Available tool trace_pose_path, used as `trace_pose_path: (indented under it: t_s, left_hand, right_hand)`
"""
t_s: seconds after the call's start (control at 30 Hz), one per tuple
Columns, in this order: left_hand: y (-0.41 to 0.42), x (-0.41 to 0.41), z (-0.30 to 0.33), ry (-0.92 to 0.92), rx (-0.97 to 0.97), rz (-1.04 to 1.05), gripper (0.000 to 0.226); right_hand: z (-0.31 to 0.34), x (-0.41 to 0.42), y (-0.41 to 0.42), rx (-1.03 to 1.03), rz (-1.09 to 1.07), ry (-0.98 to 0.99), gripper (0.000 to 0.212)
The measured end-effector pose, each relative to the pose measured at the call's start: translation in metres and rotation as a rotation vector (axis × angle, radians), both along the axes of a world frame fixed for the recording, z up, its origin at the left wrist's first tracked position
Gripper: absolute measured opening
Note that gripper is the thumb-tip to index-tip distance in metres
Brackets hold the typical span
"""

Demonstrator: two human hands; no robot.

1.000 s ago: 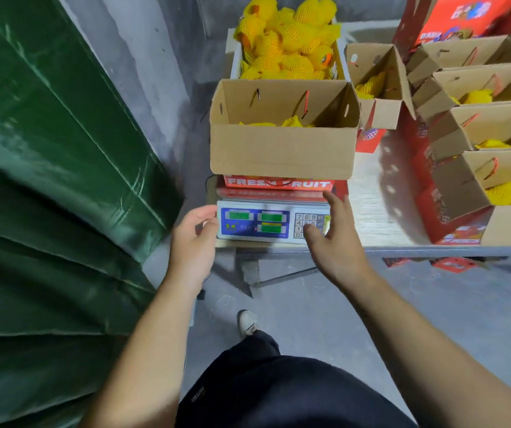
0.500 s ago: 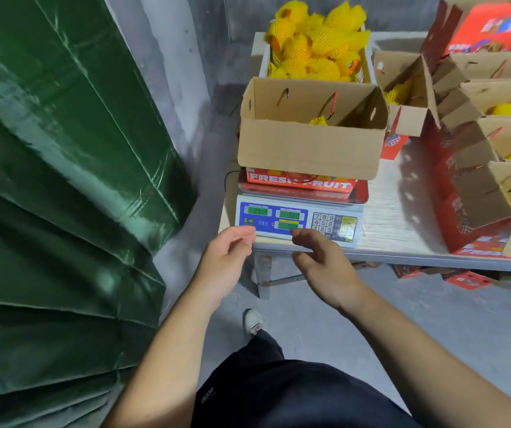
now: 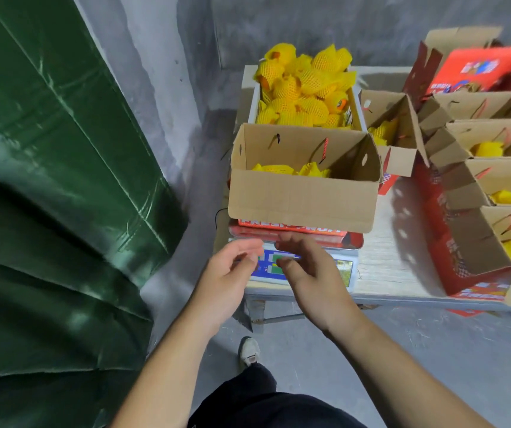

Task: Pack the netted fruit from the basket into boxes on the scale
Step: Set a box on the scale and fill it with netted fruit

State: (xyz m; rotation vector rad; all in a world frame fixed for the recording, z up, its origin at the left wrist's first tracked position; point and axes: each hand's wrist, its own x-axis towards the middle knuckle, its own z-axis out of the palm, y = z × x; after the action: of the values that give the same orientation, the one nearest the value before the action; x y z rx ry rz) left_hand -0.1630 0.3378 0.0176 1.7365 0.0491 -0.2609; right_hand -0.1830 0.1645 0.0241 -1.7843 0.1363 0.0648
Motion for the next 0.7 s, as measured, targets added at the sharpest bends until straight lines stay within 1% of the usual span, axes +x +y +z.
trace_pose_path:
  t_s: [0.13, 0.2, 0.27, 0.33, 0.43, 0.57, 0.67, 0.7]
  left_hand:
    - [-0.005, 0.045, 0.028, -0.073, -0.075, -0.058, 0.029]
    - [-0.004, 0.072, 0.048, -0.125, -0.088, -0.066, 0.025]
    - [-0.004, 0.104, 0.065, -0.166, -0.092, -0.067, 0.023]
    - [-0.005, 0.135, 0.080, -0.184, -0.068, -0.086, 0.026]
    - [-0.015, 0.179, 0.094, -0.221, 0.026, -0.140, 0.030]
    - [-0.038, 0.238, 0.100, -0.251, 0.141, -0.234, 0.027]
    - [-0.058, 0.277, 0.097, -0.265, 0.215, -0.320, 0.026]
    - [-0.063, 0.289, 0.095, -0.263, 0.251, -0.347, 0.026]
  right_hand:
    - [0.023, 0.043, 0.004, 0.013, -0.006, -0.117, 0.037]
    - [0.034, 0.066, 0.004, 0.040, -0.041, -0.188, 0.036]
    - [0.043, 0.092, 0.000, 0.025, -0.087, -0.266, 0.035]
    - [0.049, 0.114, -0.006, 0.022, -0.137, -0.300, 0.035]
    - [0.051, 0.142, -0.017, 0.004, -0.191, -0.329, 0.033]
    - [0.057, 0.185, -0.044, -0.106, -0.202, -0.322, 0.038]
    - [0.060, 0.238, -0.085, -0.326, -0.246, -0.304, 0.040]
    - [0.059, 0.259, -0.103, -0.409, -0.239, -0.255, 0.043]
